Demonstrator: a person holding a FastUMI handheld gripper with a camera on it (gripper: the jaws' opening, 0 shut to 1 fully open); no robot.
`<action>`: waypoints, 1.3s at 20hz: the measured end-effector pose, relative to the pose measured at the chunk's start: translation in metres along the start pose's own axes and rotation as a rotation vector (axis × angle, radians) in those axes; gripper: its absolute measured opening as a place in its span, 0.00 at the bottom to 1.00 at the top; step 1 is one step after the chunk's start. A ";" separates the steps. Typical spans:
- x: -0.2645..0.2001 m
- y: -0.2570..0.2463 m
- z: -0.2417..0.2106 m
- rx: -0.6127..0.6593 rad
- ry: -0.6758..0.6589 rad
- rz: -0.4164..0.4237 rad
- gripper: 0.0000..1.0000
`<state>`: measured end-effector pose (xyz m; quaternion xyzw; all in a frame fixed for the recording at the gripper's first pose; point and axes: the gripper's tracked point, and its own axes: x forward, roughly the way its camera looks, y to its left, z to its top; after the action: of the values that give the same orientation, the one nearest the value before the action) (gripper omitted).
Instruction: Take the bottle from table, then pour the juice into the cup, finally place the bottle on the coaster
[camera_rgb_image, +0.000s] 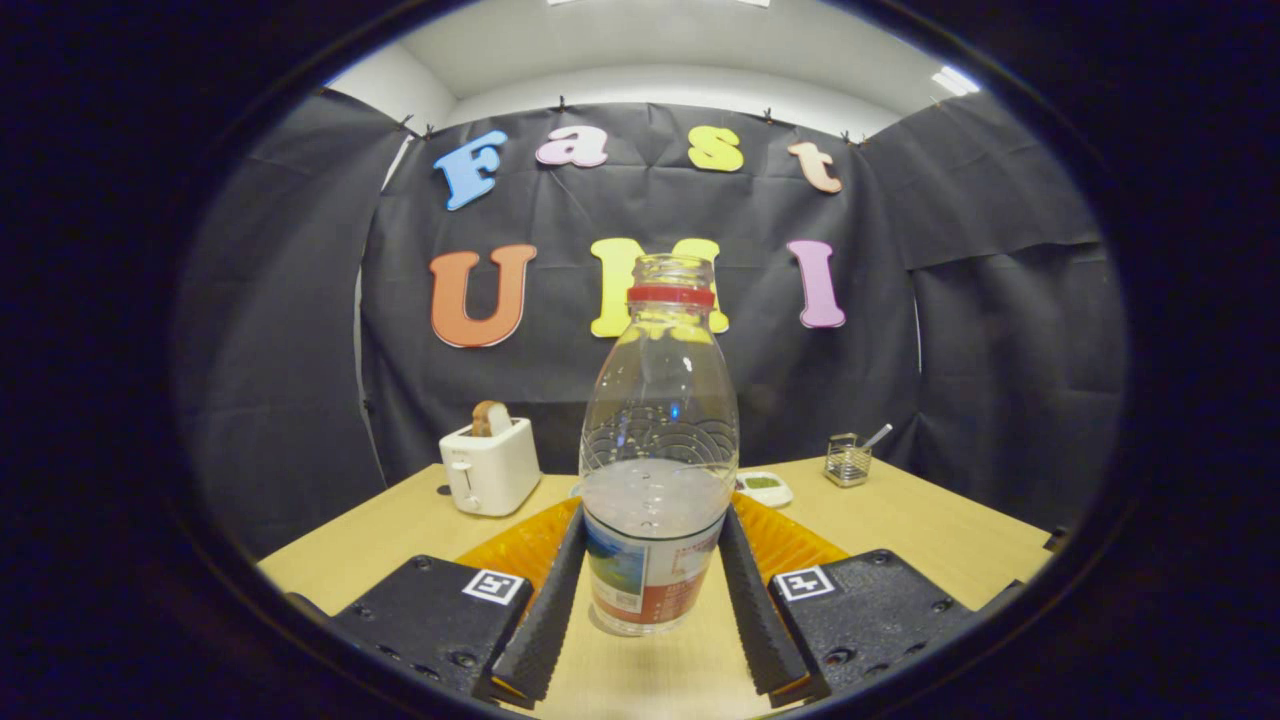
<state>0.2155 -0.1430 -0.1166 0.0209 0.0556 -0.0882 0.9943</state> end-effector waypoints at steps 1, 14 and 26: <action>0.005 0.000 -0.004 -0.013 0.003 -0.004 0.76; 0.073 0.022 -0.075 -0.080 0.097 0.006 0.77; 0.110 0.024 -0.123 -0.095 0.160 0.046 0.81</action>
<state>0.3145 -0.1325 -0.2511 -0.0181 0.1383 -0.0606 0.9884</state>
